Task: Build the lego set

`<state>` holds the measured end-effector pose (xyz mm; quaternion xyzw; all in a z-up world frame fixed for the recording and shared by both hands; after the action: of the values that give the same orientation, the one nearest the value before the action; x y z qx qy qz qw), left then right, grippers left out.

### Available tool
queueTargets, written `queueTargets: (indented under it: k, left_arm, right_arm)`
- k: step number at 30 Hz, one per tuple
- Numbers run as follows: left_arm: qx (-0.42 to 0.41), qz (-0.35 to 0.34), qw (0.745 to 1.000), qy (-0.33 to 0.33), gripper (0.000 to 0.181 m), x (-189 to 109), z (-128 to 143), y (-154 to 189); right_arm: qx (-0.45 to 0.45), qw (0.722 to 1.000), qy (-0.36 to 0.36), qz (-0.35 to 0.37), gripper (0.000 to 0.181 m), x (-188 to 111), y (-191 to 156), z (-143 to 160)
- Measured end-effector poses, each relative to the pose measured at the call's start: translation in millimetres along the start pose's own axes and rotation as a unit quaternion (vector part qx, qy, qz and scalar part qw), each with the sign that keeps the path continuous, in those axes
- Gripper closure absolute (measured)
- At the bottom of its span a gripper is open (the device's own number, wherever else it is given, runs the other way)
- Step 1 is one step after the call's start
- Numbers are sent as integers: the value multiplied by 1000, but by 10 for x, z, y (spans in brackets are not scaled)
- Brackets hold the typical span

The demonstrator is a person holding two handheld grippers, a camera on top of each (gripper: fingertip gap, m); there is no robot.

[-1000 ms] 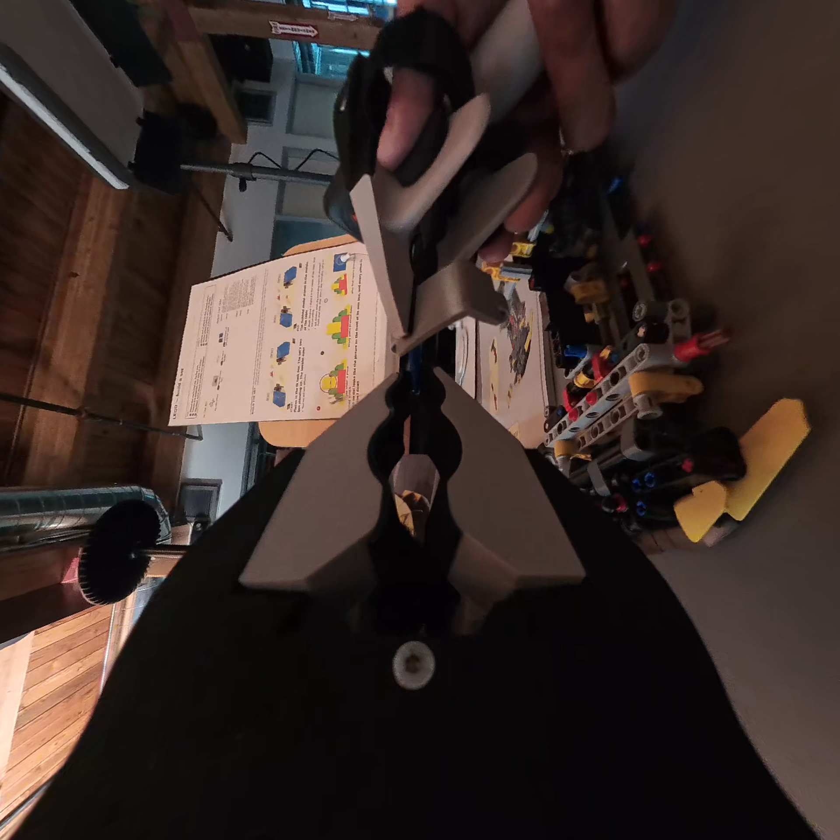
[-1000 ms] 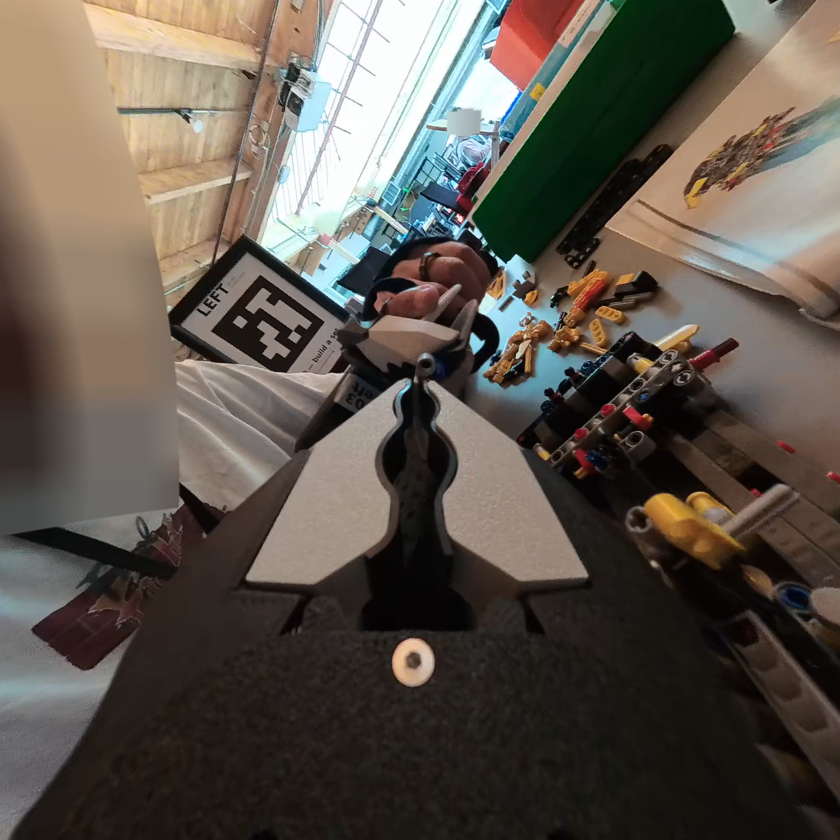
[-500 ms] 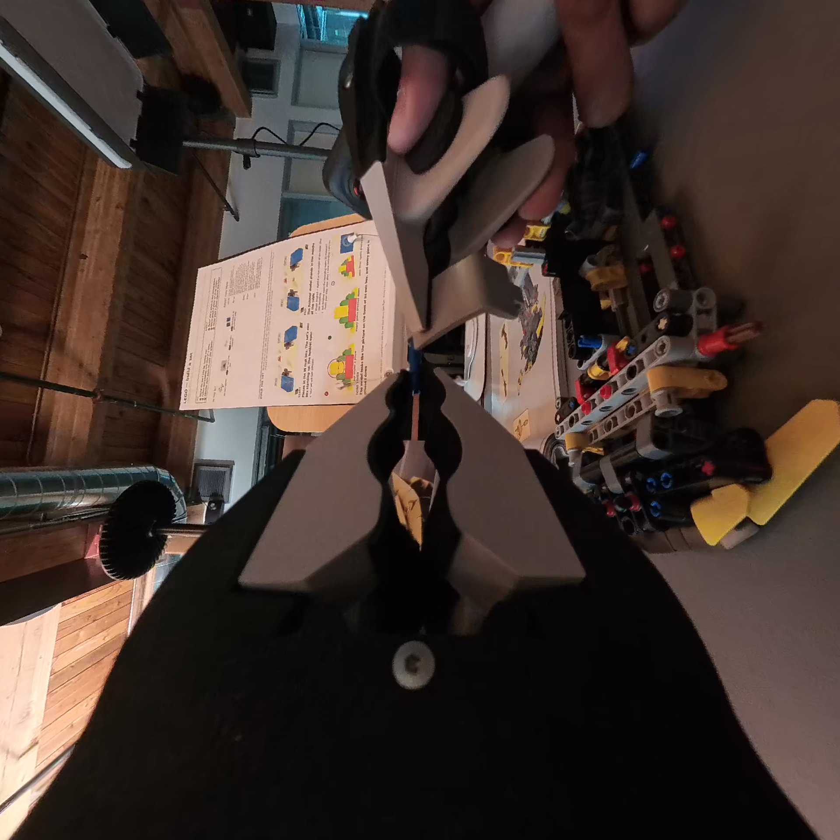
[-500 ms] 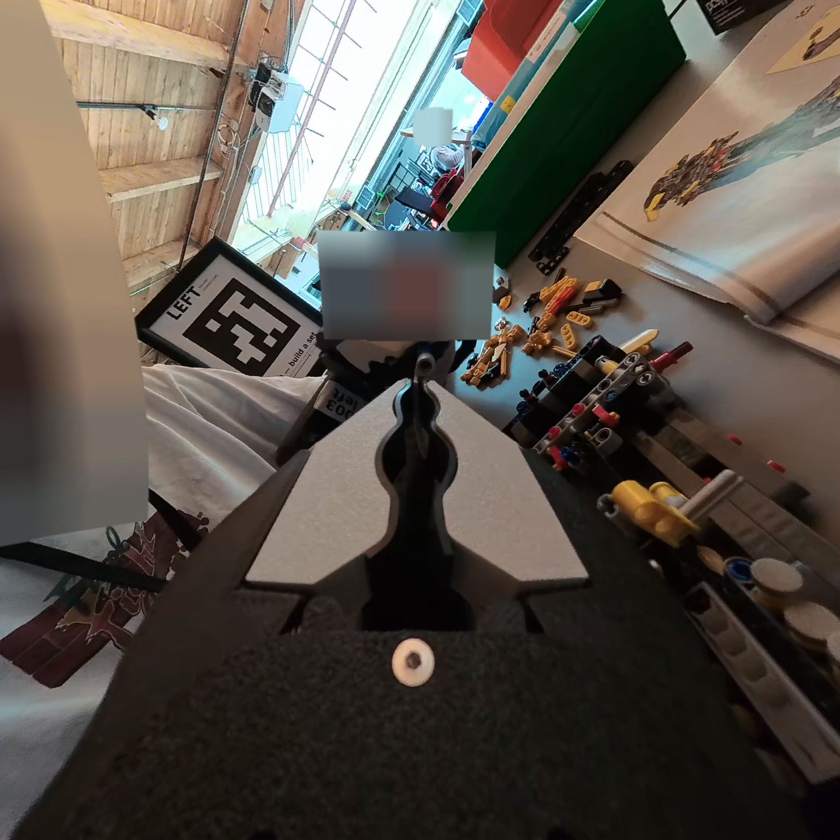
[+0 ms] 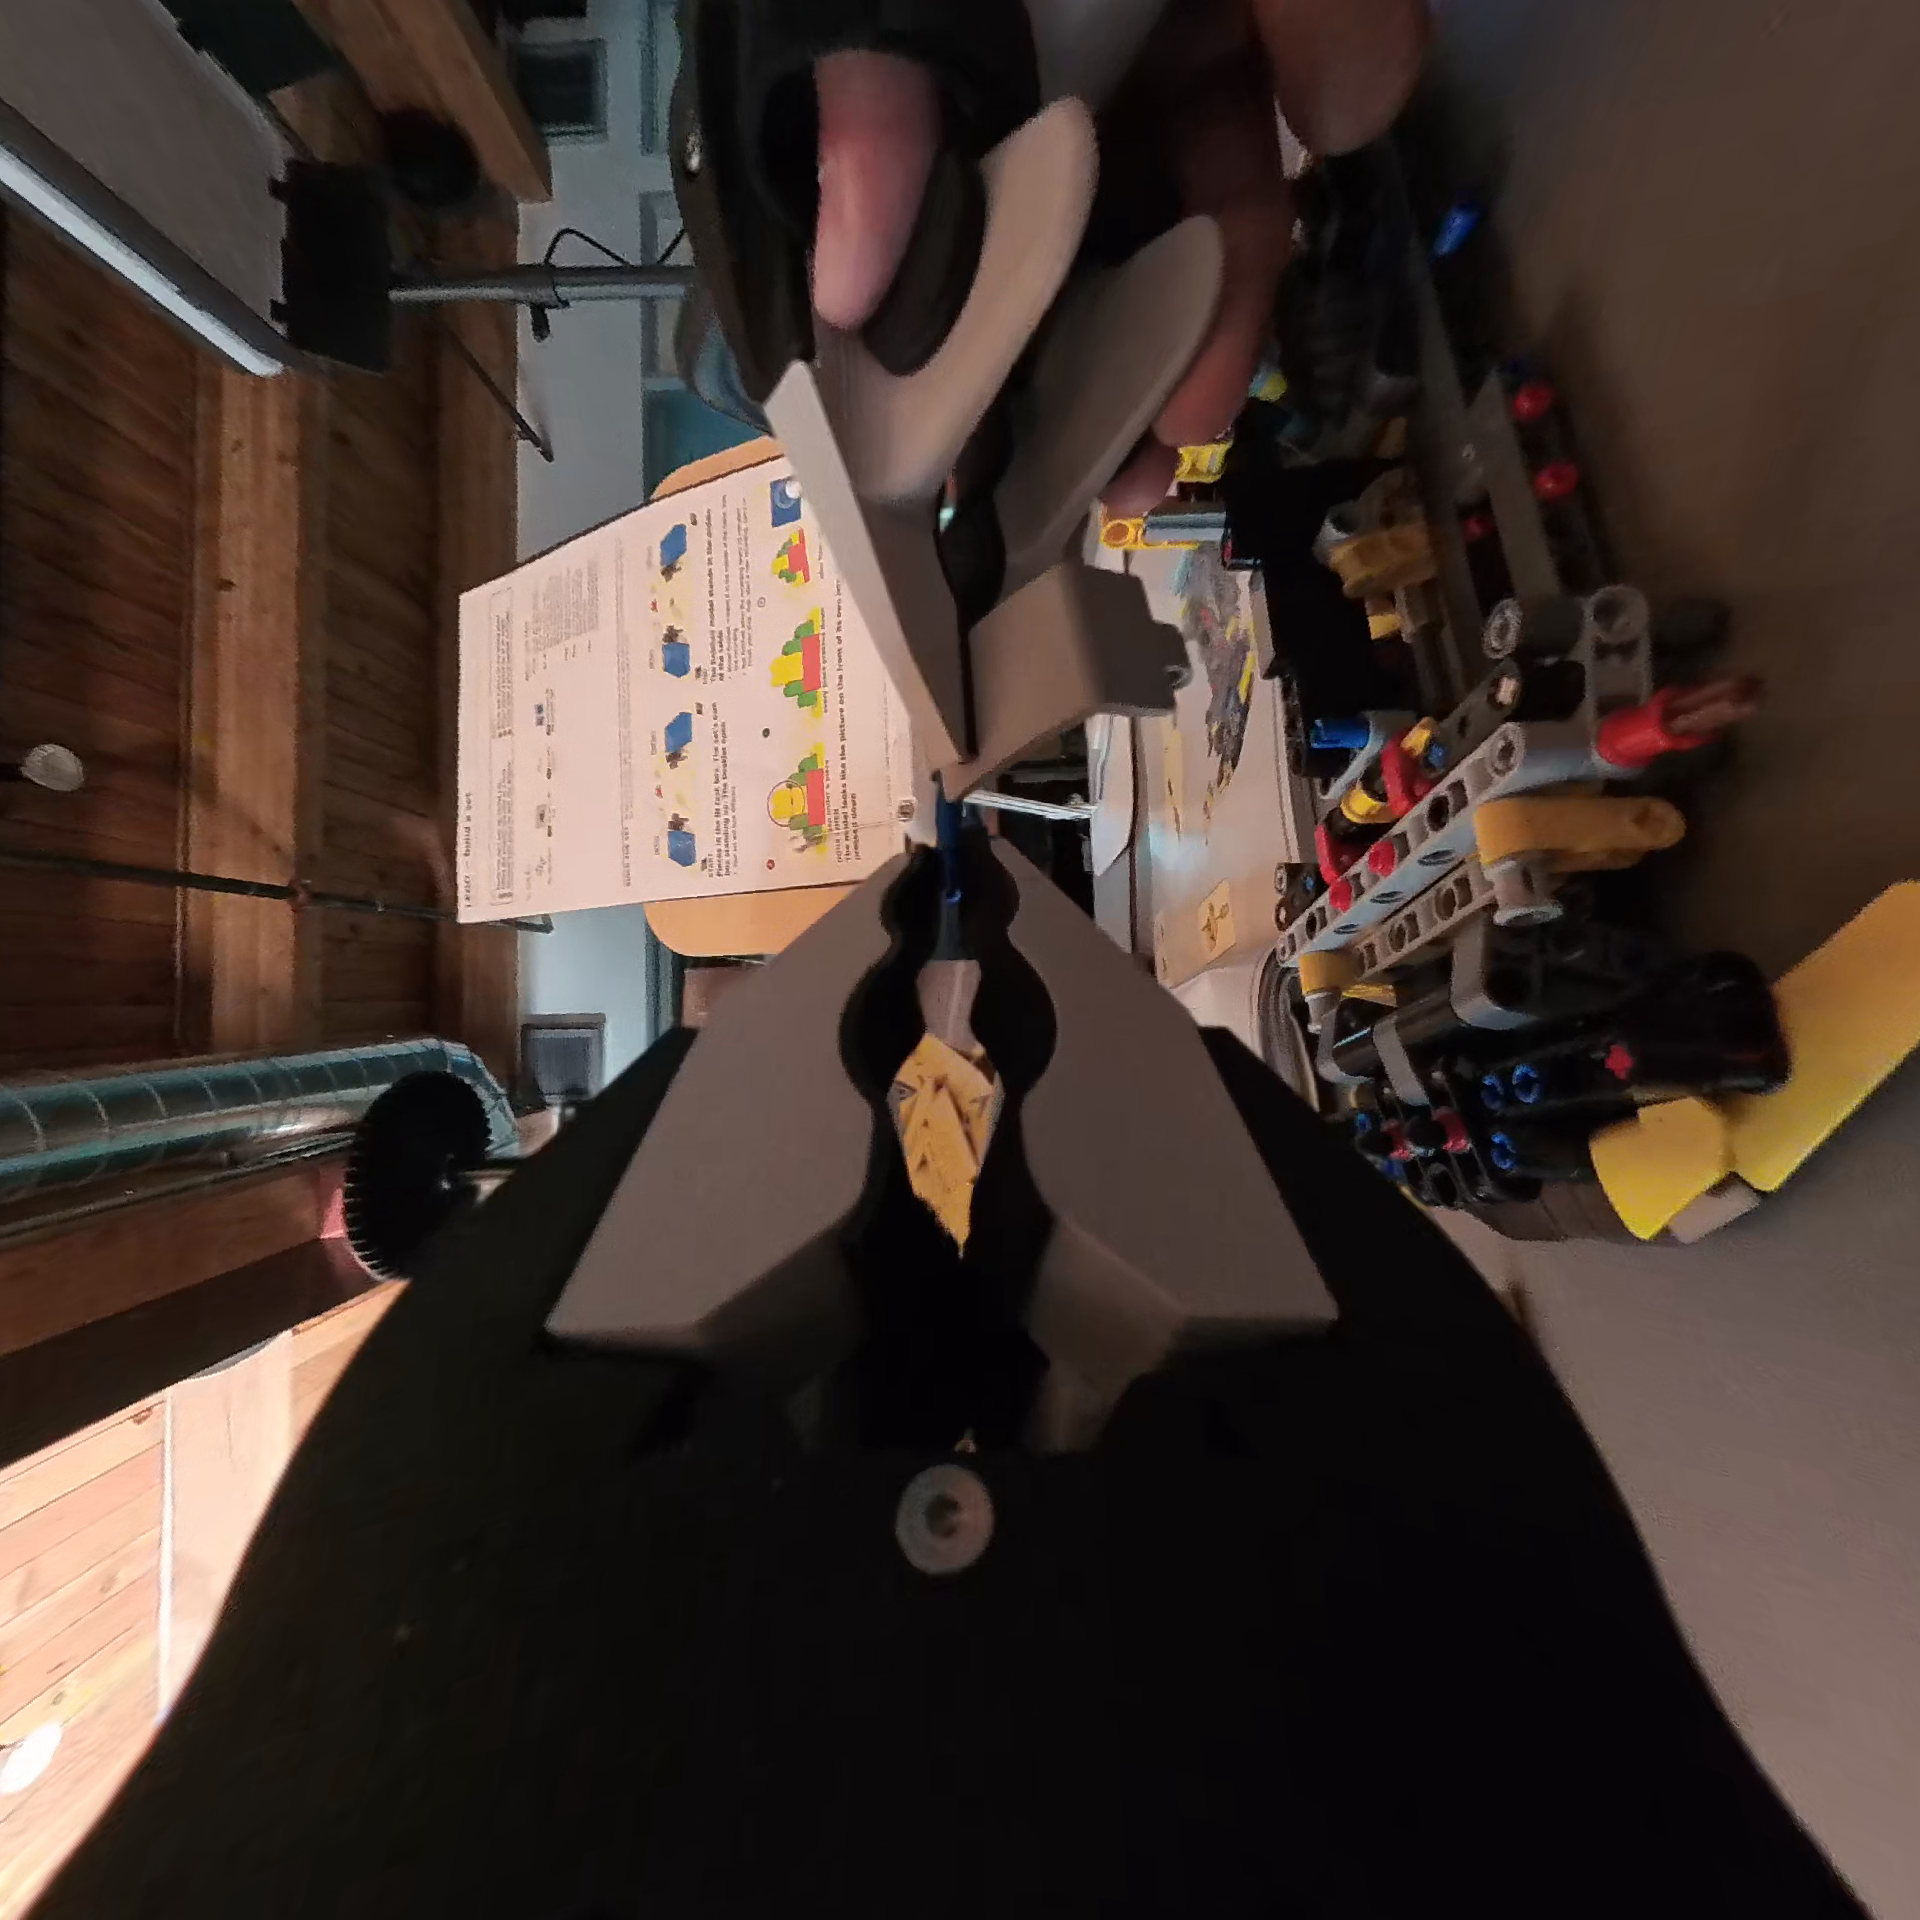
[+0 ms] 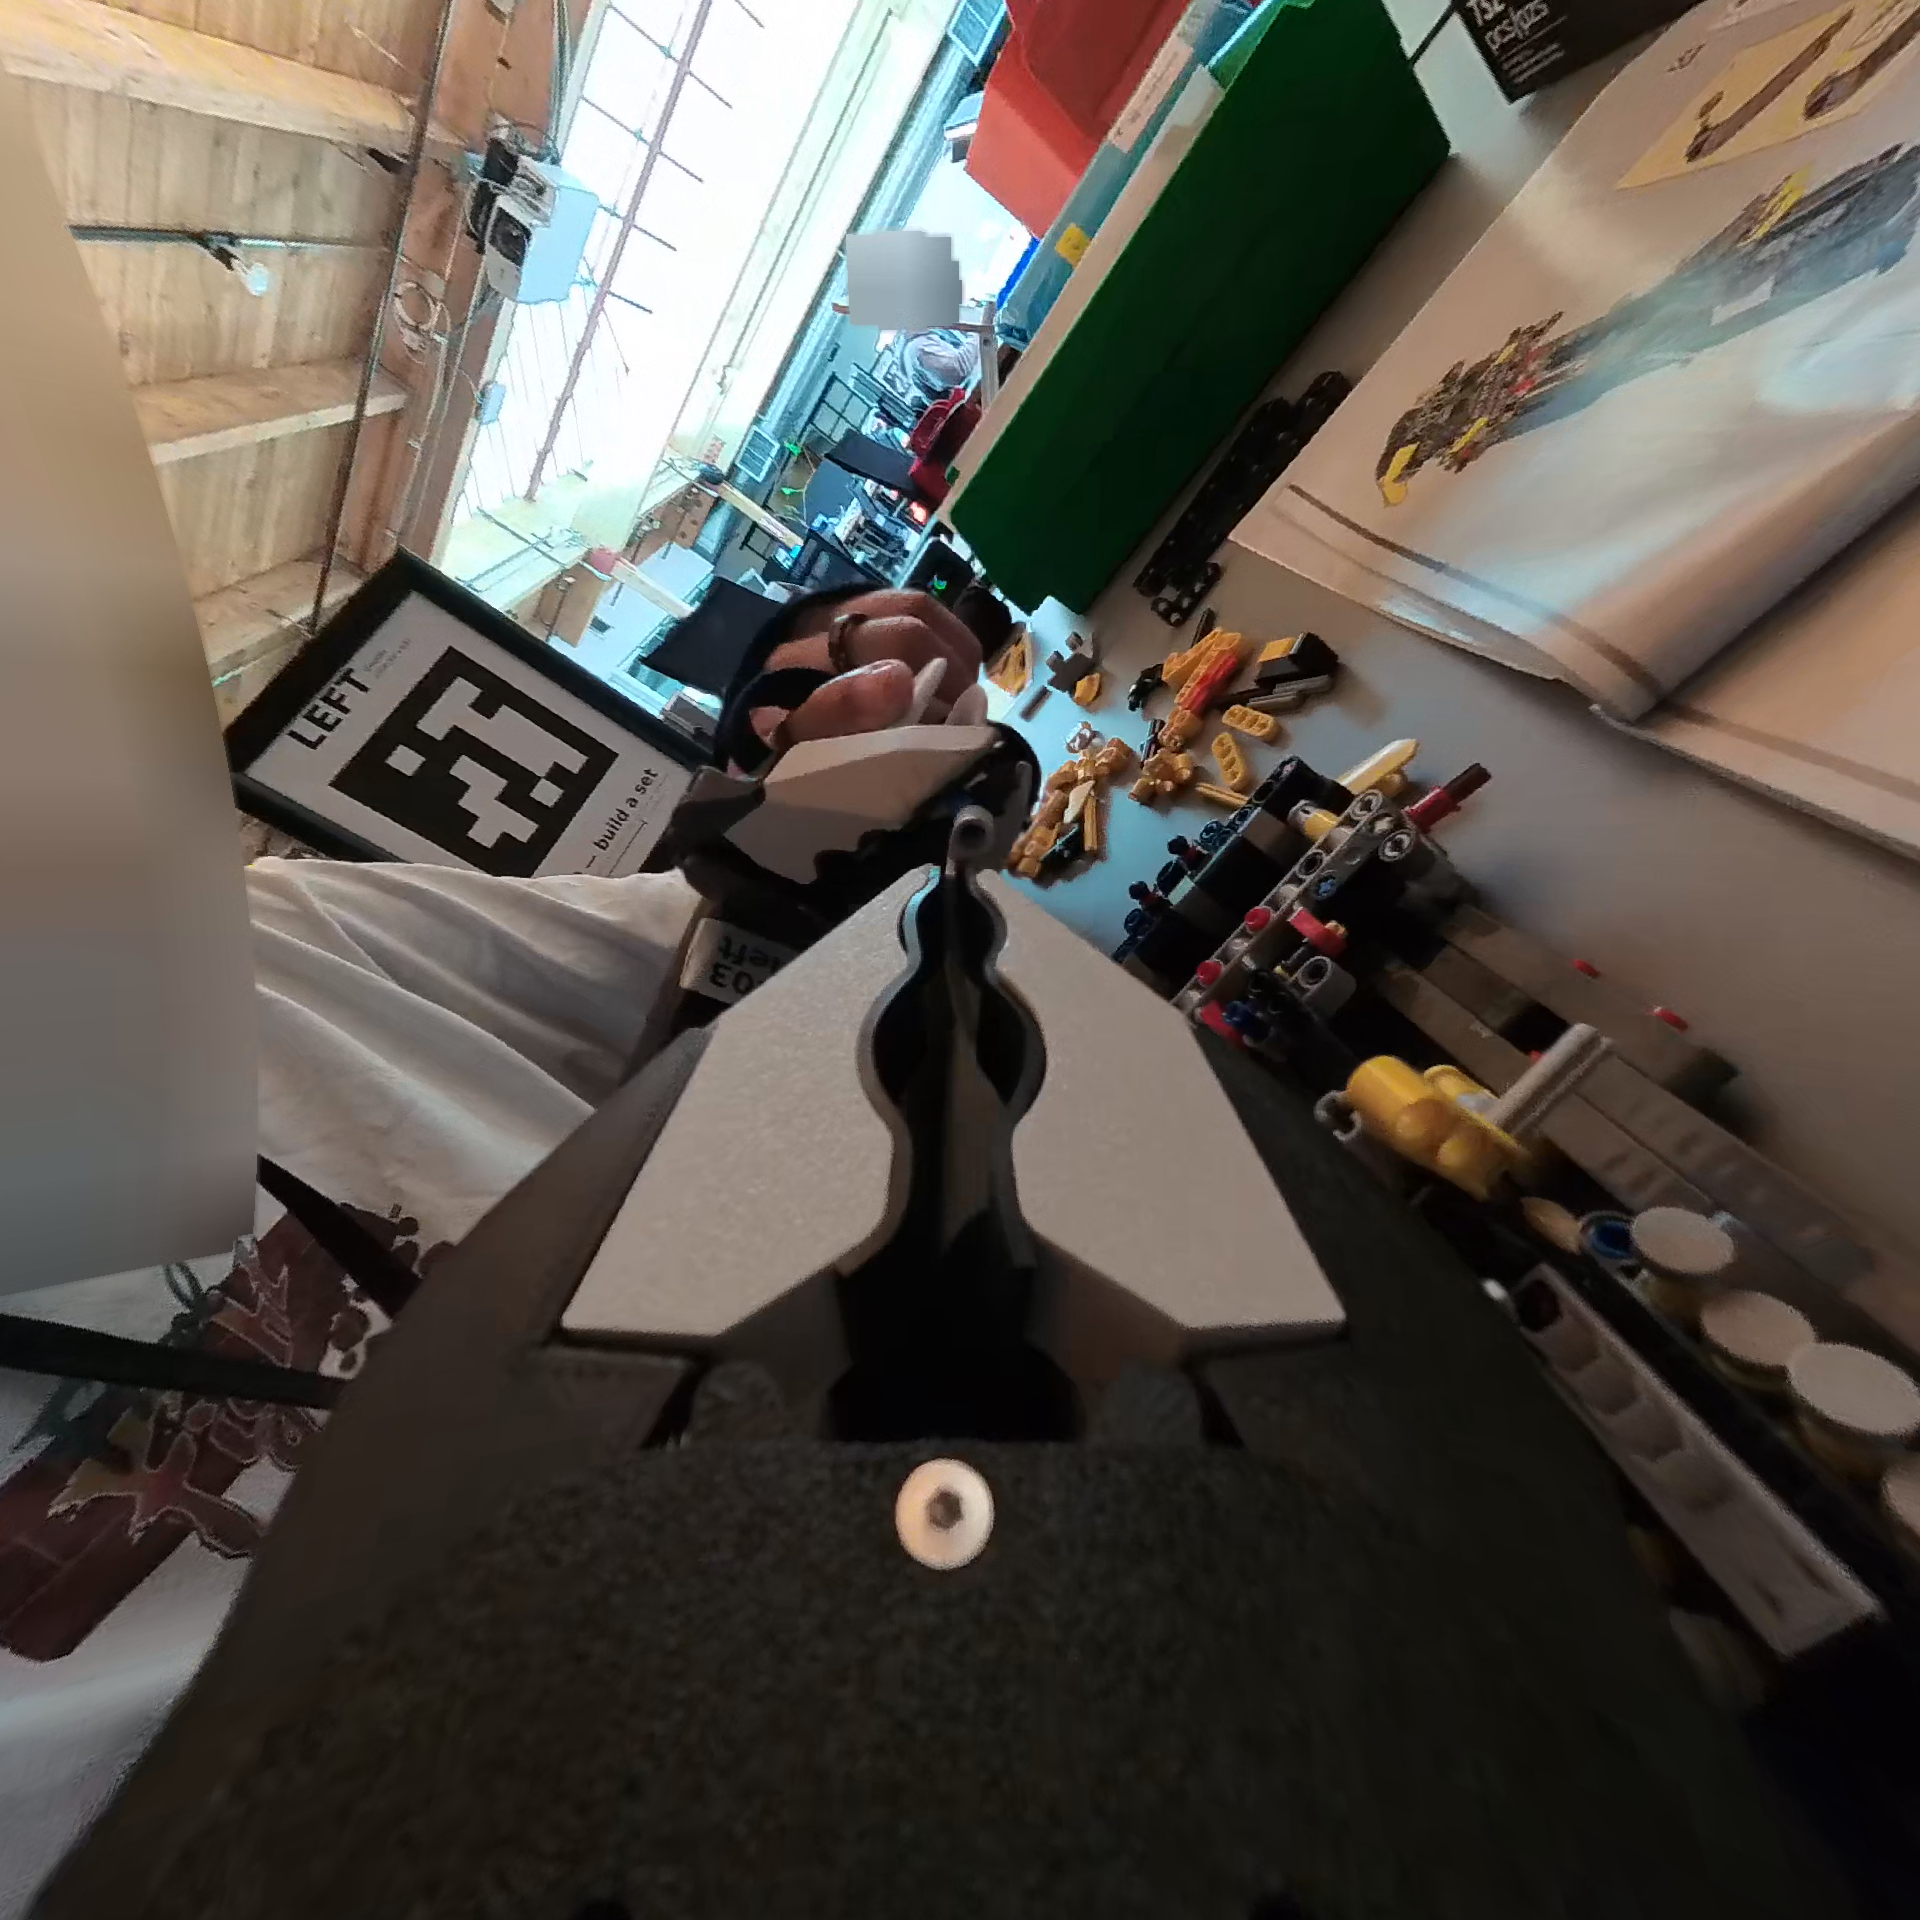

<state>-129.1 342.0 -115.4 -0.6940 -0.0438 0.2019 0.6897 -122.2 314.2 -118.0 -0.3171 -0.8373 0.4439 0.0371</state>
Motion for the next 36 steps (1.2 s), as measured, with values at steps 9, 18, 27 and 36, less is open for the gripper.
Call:
queueTargets:
  k: [9,18,27,36]
  left_arm:
    - [-3,2,1000,-6,180,15,34,6]
    - [-9,9,1000,7,179,-5,7,6]
    - [-19,10,1000,15,179,-26,-18,-14]
    - [-45,-7,999,21,180,-55,-2,-106]
  right_arm:
    - [2,1000,1,-2,181,-16,-8,-11]
    - [1,1000,-4,5,181,10,18,10]
    - [-5,1000,-6,4,180,35,7,24]
    - [24,998,7,-52,181,4,-108,-18]
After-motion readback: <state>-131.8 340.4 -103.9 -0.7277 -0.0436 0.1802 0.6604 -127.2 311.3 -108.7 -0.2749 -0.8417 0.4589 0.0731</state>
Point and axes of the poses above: each gripper's, where its closed fingertips meet, x out along the fingers, z out of its underside, y = z × x across the jaws, the point moved 1 cm from there along -x, back along the fingers, and after that the axes turned 13 degrees about z, right-handed, at the moved point
